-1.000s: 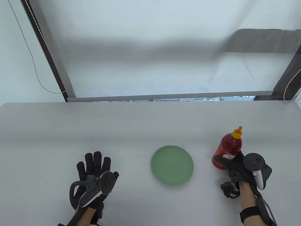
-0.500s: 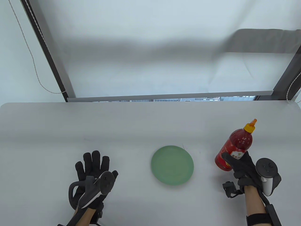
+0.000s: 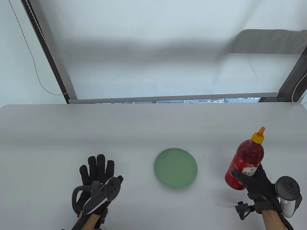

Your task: Squeeze ketchup bottle to draw patterns on plate

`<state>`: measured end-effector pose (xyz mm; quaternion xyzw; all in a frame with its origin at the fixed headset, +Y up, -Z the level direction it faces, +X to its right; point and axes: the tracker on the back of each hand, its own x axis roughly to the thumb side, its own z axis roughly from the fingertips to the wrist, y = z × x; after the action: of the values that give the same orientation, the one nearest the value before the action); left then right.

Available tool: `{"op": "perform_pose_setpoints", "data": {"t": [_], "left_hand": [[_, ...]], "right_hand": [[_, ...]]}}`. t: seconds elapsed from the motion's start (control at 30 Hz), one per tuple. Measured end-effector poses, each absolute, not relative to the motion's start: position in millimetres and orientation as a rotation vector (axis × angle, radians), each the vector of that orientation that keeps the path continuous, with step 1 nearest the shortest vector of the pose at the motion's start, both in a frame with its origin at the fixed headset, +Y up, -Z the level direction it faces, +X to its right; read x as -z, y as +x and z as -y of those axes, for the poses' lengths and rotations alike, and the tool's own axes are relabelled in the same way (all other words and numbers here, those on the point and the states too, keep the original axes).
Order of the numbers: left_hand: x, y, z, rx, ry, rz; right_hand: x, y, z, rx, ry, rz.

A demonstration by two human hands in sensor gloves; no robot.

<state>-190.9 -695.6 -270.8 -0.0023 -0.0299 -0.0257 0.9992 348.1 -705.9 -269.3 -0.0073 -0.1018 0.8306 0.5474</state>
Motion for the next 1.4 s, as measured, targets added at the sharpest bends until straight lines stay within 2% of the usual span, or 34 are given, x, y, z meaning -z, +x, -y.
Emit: {"op": "perform_pose_setpoints", "data": {"t": [0.2, 0.37, 0.57, 0.77, 0.93, 1.03, 1.27, 1.4], "left_hand": [[265.0, -171.5, 686.2, 0.082, 0.017, 0.169], [248.2, -136.5, 642.7, 0.032, 0.125, 0.308], [253.3, -59.7, 602.9, 0.019, 0.147, 0.523], [280.2, 2.8, 573.2, -0.21, 0.164, 0.64], [301.6, 33.7, 562.0, -0.331, 0.157, 0.735], [311.2, 47.5, 558.5, -0.314, 0.134, 0.754], [323.3, 59.9, 556.5, -0.229, 0.072, 0.83], [327.3, 58.3, 555.7, -0.238, -0.009, 0.869]], "right_hand": [[267.8, 335.8, 717.2, -2.007, 0.039, 0.225], [267.1, 317.5, 724.5, -2.021, 0.125, 0.14], [260.7, 288.3, 729.5, -2.017, 0.212, 0.024], [257.5, 272.4, 732.7, -2.07, 0.296, -0.05], [258.7, 272.1, 736.8, -2.083, 0.296, -0.071], [261.5, 273.6, 737.2, -2.097, 0.307, -0.068], [261.9, 276.8, 736.8, -2.08, 0.337, -0.107], [262.8, 277.5, 735.9, -2.071, 0.357, -0.122]]}}
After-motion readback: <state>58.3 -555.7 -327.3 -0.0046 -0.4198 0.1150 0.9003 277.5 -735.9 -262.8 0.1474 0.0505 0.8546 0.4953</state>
